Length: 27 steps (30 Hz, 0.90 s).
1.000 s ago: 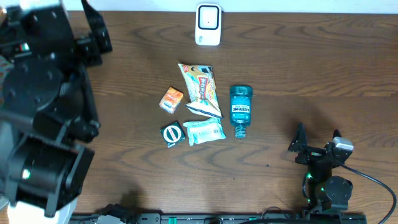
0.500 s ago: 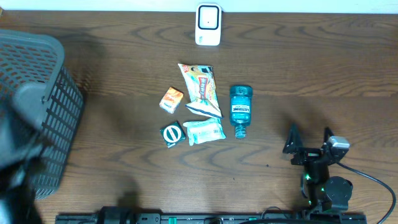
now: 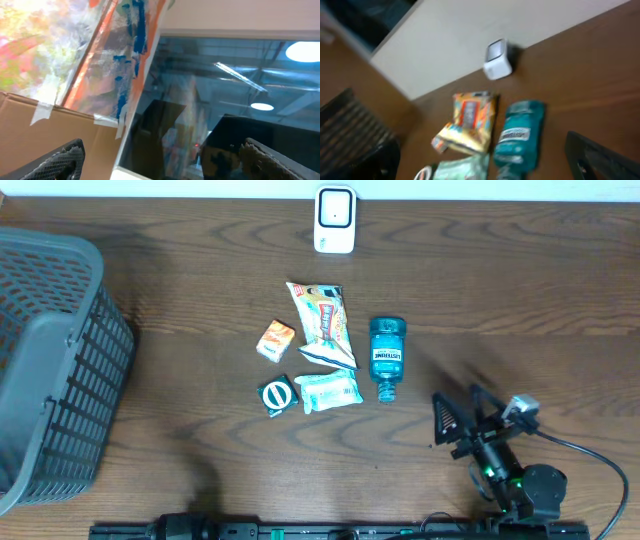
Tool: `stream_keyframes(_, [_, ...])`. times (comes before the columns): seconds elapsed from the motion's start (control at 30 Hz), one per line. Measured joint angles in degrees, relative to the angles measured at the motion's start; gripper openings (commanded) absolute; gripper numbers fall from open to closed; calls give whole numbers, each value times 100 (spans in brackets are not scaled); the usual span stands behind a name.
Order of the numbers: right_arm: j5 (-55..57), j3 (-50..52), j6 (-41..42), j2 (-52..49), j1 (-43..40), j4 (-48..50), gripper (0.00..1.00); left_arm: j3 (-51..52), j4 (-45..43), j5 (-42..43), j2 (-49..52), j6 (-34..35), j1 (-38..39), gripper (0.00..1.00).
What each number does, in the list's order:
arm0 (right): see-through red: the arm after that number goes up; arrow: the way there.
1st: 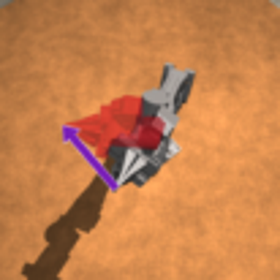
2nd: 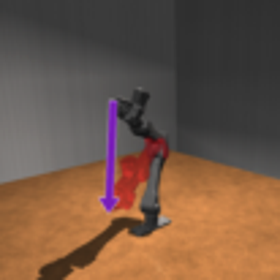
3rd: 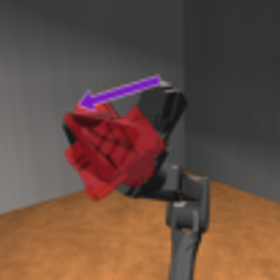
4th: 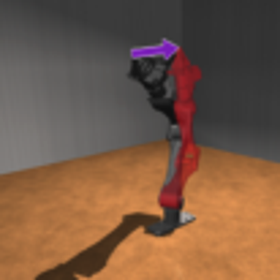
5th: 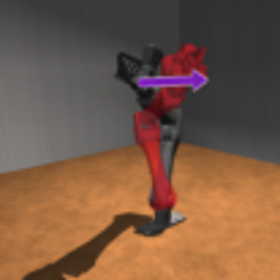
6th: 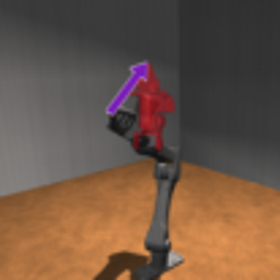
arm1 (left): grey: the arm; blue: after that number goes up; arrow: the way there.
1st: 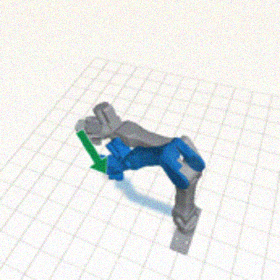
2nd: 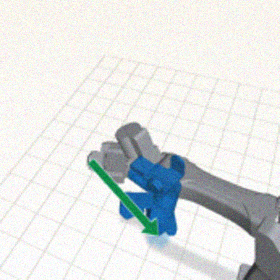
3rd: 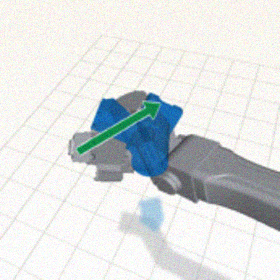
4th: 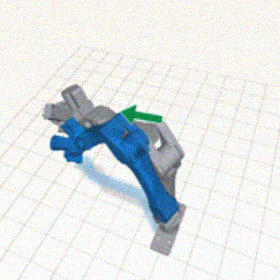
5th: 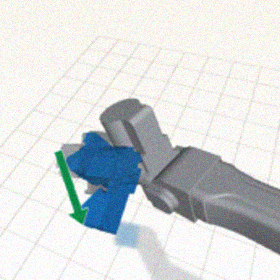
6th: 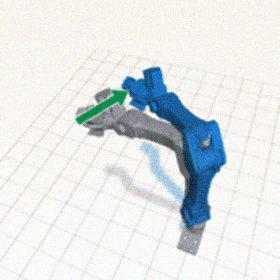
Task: Scan the item barcode
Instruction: 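Move the right gripper from rest toward the green wipes pack, then grasp the mint-green wipes pack with the right gripper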
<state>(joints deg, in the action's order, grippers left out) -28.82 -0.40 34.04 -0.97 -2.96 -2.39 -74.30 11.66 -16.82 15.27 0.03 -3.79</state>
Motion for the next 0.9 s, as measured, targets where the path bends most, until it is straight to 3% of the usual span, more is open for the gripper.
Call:
stream_keyframes(0.23, [-662, -262, -57, -498, 46, -389, 99, 2, -90, 24, -22, 20, -70, 98])
stream_keyframes(0.4, [-885, -1145, -350, -1478, 404, -994, 99, 140, -114, 46, -369, 199, -273, 98])
stream_keyframes(0.53, [-544, -2159, -730, -2636, 1056, -2050, 99, 251, -146, 44, -804, 498, -372, 98])
stream_keyframes(0.77, [1113, -4419, -1045, -5189, 2940, -4374, 99, 404, -136, 46, -957, 739, -400, 98])
stream_keyframes(0.9, [1746, -5635, -1086, -6542, 3877, -4704, 99, 588, -114, 46, -951, 769, -400, 98])
